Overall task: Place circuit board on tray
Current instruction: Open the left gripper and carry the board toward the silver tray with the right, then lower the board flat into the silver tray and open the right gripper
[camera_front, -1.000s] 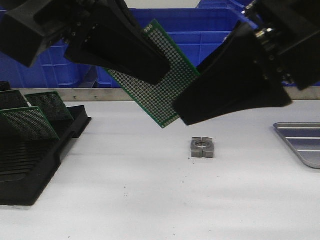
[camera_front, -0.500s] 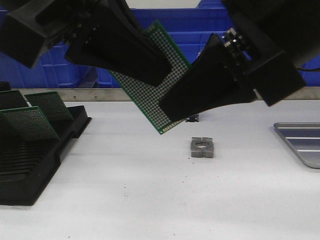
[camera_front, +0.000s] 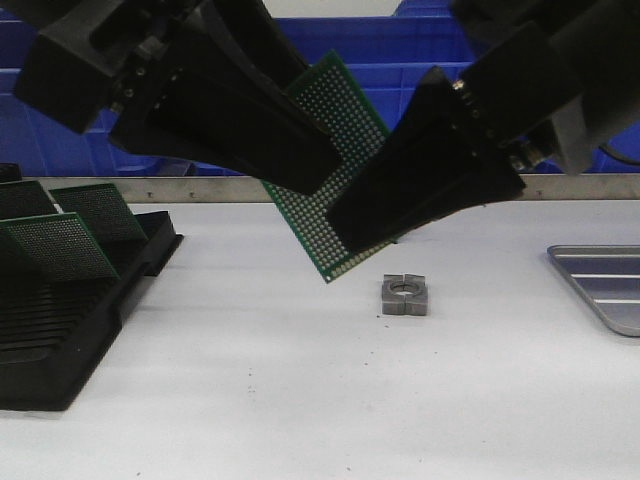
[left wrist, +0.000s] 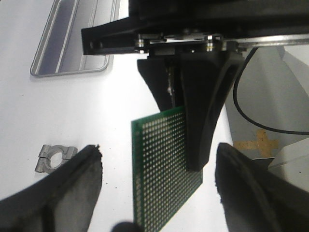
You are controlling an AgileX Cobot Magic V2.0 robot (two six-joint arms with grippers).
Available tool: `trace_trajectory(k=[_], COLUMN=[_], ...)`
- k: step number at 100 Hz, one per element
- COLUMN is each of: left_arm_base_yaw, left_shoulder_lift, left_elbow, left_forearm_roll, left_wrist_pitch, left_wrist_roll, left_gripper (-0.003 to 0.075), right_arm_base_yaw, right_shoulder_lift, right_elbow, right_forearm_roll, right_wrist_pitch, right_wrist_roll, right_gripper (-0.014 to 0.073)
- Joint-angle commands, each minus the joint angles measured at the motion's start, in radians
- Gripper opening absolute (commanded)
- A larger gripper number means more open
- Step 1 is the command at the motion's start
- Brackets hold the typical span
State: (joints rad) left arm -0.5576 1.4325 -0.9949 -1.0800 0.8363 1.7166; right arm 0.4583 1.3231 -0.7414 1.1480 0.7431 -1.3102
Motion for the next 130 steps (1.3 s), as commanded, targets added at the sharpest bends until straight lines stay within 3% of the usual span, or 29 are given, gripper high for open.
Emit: trace_trajectory(k=[1,29,67,100,124,130], left_arm_base_yaw=[-0.006,-0.006,-0.006,-0.006,-0.006,-0.006], left_shoulder_lift=[-0.034,-0.034,-0.034,-0.034,-0.034,-0.034], left_elbow=[-0.030,-0.030,-0.030,-0.030,-0.030,-0.030], left_forearm_roll=[-0.062,-0.062,-0.062,-0.064,-0.064,-0.064], left_wrist_pitch=[-0.007,-0.009,-0.007,-0.001,-0.001,-0.001], left_wrist_roll=[-0.005,-0.005,-0.005,-0.005,-0.005,-0.005], left_gripper=[0.0465,0.0465,0.0465,0.0465,0.0465,0.0465], right_arm_base_yaw=[-0.034,-0.248,-0.562,-0.608,-0.608,-0.608], right_shoulder_lift=[-0.022,-0.022,0.088,0.214,0.239,0.239], right_elbow=[-0.028,-0.027,-0.026,-0.029,-0.029,-0.029], right_forearm_roll=[0.001,-0.181,-0.223,-0.222,-0.221,-0.221], right_wrist_pitch=[0.051,0.110,-0.068,-0.388,-0.469,-0.470], right_wrist_roll=[0.088,0.327,0.336,0.336,0.336,0.336], right_gripper=[-0.0066,-0.0066,-0.0066,-0.0067,-0.0063,-0.0004])
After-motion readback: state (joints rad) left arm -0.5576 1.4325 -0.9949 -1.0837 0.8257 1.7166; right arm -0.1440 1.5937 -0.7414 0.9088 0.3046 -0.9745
